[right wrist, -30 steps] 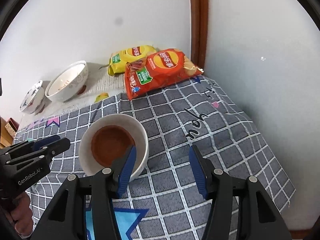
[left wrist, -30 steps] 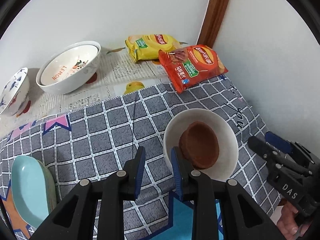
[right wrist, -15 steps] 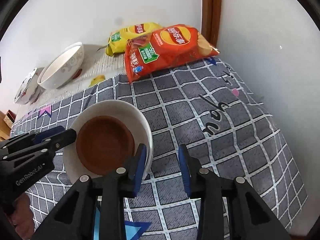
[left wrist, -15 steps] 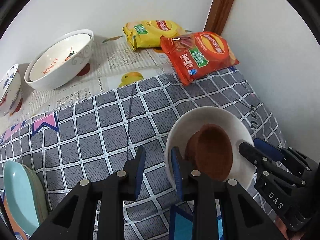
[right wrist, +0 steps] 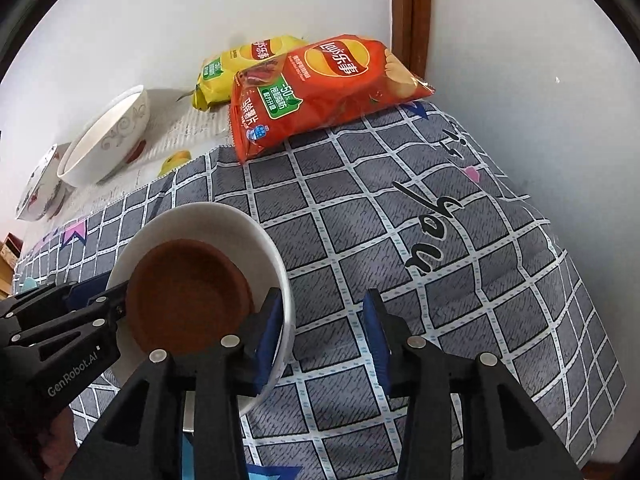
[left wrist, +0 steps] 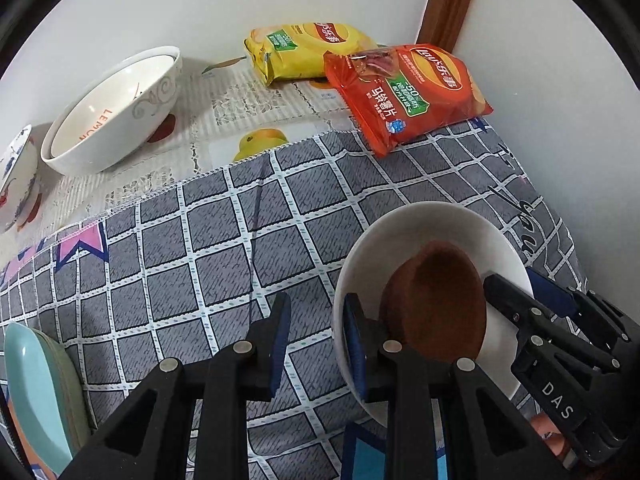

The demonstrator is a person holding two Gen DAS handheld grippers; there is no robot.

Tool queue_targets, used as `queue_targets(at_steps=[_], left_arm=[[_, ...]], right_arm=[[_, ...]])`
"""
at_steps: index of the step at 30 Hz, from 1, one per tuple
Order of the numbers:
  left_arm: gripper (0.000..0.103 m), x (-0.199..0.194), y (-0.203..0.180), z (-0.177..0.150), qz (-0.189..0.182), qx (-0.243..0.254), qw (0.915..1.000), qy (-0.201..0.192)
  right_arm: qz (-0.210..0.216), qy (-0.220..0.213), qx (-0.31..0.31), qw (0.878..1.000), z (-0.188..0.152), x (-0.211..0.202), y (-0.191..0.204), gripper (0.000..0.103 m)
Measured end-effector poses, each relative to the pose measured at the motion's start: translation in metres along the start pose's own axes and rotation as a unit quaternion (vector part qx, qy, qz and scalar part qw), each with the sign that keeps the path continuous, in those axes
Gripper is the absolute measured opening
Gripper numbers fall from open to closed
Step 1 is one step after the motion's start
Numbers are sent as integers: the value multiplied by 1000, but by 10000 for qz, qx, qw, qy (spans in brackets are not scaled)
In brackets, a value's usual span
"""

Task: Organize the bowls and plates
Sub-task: 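Grasp the white bowl rim with the right gripper and lift it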

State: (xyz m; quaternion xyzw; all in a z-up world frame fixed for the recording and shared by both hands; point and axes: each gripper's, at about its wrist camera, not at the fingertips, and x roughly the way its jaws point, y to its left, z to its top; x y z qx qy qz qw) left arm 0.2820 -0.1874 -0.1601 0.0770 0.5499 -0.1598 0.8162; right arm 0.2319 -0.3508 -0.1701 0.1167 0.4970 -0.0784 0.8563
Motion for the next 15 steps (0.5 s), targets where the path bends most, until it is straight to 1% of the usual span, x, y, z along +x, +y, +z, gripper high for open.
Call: queue_targets(at_steps=[4,8,15], left_arm=[[26,2,0,0,-21,10,10000,0],[26,3,-1,0,-10,-6,10000,-15],[27,6,1,0,-79,-104,9999,3]], right_arm=[[47,-38,119,9999,-2,4,-1,39],[132,169,139,9997,-1,10,0,39],[171,237,108,9995,-1,11,0,39]])
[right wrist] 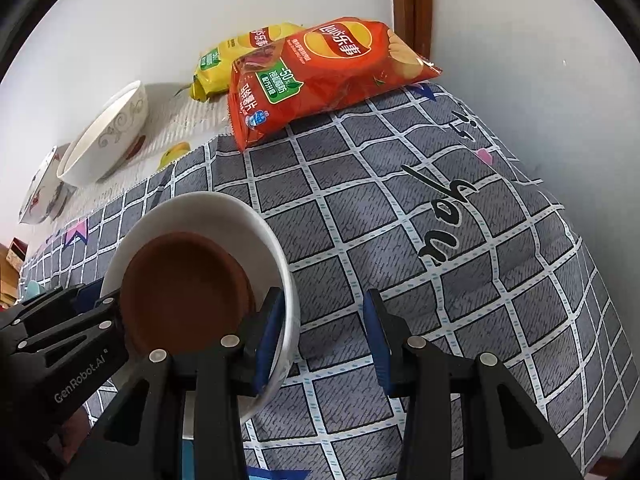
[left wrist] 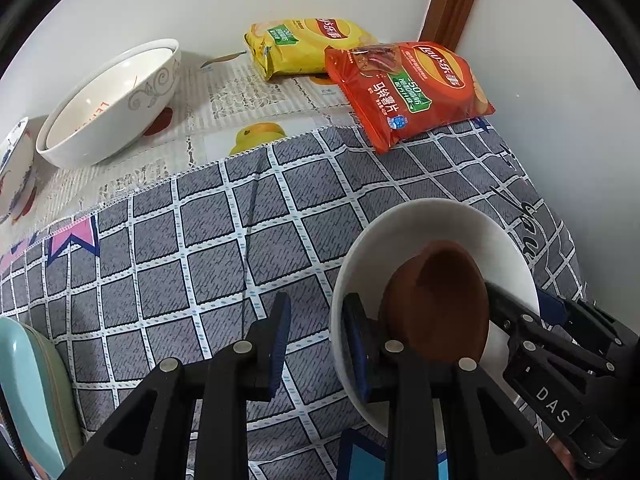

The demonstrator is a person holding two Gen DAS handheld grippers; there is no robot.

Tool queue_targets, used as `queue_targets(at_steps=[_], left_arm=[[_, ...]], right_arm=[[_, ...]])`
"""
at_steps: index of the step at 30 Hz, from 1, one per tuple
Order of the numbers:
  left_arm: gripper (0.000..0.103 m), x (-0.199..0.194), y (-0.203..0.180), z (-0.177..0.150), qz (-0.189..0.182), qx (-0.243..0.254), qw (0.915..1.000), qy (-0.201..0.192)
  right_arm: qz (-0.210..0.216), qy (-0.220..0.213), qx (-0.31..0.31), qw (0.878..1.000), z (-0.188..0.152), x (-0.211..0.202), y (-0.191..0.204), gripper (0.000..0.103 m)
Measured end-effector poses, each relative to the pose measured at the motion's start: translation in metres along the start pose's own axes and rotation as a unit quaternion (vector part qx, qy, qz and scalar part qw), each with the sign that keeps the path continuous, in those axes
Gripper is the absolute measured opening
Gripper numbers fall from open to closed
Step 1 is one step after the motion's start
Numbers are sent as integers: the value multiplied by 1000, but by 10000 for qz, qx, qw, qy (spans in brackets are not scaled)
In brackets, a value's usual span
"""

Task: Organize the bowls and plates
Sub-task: 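Grasp the white bowl rim with the right gripper and lift it, then carry the white bowl with nested brown bowls toward the teal plate with the right gripper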

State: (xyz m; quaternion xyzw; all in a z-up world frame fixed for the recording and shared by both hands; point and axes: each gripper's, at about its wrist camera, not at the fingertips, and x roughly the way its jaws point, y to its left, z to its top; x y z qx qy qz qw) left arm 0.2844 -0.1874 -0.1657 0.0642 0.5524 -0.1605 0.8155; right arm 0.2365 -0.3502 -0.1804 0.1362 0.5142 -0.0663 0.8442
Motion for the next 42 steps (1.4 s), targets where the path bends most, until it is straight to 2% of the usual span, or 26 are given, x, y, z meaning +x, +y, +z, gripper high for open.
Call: queue_targets(at_steps=[6,8,12,21,31,35,40,42], left_arm=[[22,-1,-1,-1,-62,19,10000,-26],[15,-1,-2,-2,-115,48,9999,-47],[10,-2,-6,-2,-153,136,9998,-88],[10,2,-4,0,-207,56,9998,56],[10,0,-5,-3,-175,15,9998,-67],[10,-1,-4,-3,-168,-58,9998,-106],[8,-1,-5,-4,-167,0,9998,-122],[9,-1,-6,-4,-143,19,9998,-117]], right_arm=[[48,18,-2,10000,0,0,-1,39],[25,18,-58,10000,0,0,1,36],[16,-14,-86,10000,0,-1,3,34],[56,-367,142,9992,-6,-2,0,34],[-9,-129,-142,9998,-1,-1,4,34],[55,-28,-66,10000,1,1,1,34],[44,-17,-67,10000,1,1,2,30],[92,-20,-70,9999,0,1,4,25]])
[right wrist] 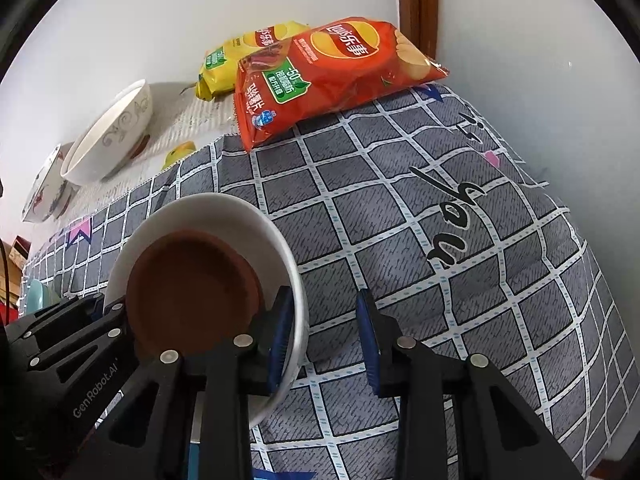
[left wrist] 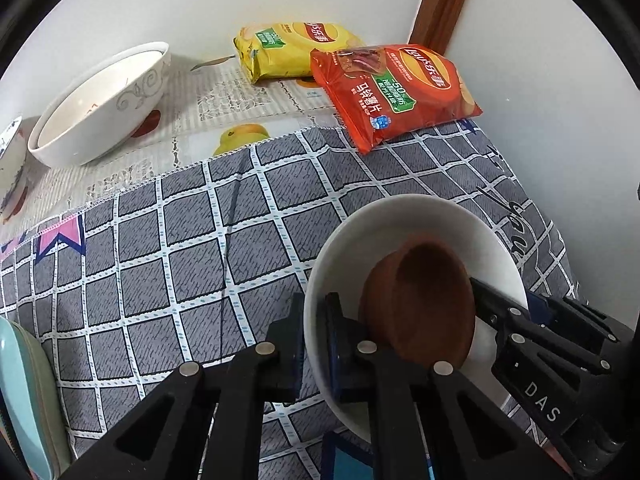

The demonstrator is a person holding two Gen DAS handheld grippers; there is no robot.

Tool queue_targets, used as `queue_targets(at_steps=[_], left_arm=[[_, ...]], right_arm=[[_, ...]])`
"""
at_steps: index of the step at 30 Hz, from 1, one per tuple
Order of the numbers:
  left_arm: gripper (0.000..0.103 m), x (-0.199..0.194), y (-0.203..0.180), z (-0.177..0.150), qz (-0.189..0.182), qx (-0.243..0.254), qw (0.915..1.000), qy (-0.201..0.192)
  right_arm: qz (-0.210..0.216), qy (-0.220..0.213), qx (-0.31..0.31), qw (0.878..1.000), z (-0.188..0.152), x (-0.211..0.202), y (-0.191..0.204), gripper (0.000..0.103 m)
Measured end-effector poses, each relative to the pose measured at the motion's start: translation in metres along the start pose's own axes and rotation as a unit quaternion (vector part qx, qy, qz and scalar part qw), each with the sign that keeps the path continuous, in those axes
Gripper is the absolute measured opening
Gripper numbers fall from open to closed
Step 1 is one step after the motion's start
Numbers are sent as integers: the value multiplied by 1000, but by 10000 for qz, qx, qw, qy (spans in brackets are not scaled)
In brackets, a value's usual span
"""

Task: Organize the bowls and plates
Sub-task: 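Carry the white bowl with nested brown bowls toward the teal plate with the right gripper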

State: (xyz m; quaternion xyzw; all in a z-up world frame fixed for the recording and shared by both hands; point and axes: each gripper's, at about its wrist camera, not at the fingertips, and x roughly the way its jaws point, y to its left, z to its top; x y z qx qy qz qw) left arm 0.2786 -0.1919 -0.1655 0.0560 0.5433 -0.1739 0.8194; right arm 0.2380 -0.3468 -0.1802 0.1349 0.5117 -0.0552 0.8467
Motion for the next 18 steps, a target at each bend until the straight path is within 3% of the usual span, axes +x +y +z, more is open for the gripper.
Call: queue_targets(at_steps=[4,18], left_arm=[[9,0,2,1,-28,-40,10000,6],[9,-17,3,-5,-33,-35,10000,-30]], right_arm=[[235,48,165,9996,0,1,2,9],[196,-52,351,9992,-7,-15,9,9]])
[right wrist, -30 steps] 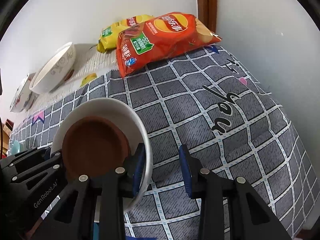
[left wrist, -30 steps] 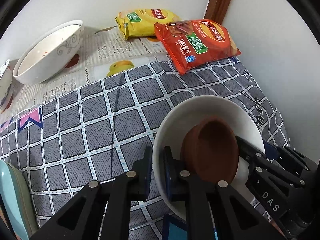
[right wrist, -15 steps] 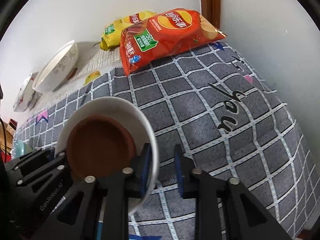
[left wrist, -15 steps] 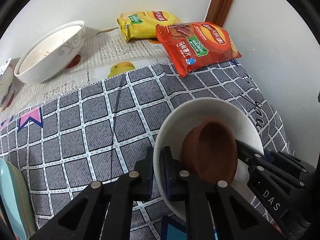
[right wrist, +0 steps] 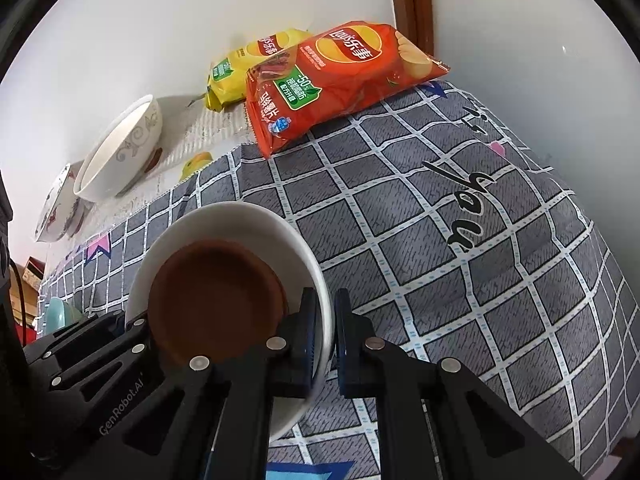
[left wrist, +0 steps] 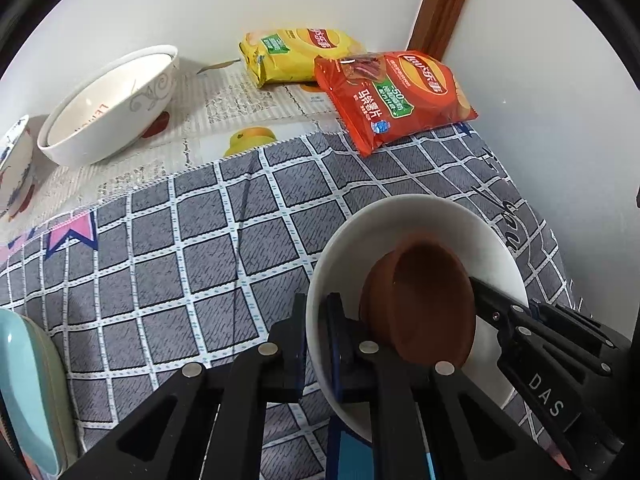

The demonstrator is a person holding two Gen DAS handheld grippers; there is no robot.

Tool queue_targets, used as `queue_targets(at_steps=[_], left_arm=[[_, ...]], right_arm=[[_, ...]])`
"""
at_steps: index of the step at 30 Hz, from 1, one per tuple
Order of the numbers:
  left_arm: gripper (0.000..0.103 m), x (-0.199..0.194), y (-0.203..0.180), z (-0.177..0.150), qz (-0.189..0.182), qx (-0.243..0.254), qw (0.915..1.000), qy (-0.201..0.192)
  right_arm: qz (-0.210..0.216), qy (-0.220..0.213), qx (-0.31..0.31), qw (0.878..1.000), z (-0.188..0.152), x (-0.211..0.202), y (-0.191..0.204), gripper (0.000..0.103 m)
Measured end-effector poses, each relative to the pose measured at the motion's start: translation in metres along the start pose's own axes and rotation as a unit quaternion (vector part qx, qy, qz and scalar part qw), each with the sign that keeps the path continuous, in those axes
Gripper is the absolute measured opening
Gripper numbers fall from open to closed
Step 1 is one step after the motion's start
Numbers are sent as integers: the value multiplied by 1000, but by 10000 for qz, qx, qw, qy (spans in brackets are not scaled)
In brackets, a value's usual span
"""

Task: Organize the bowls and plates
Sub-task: 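Carry the white bowl with nested brown bowls toward the teal plate with the right gripper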

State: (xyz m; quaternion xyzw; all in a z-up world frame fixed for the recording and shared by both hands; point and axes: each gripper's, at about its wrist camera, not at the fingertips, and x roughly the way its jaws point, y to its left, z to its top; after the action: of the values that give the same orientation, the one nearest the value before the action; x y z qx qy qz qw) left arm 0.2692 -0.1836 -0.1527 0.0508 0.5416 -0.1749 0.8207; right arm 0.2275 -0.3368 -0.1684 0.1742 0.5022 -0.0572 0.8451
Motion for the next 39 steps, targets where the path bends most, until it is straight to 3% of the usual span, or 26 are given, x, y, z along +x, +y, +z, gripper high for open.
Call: queue_targets(at_steps=[23,39], left_arm=[[9,-47,25,-10,-40,-191,9998,-87],[9,-61,53,-18,38,-369,9992,-144]], right_arm=[[49,-220,-154,9996,-12,-43,39,9],[165,-240,-335,9990,-16,-47,71,9]])
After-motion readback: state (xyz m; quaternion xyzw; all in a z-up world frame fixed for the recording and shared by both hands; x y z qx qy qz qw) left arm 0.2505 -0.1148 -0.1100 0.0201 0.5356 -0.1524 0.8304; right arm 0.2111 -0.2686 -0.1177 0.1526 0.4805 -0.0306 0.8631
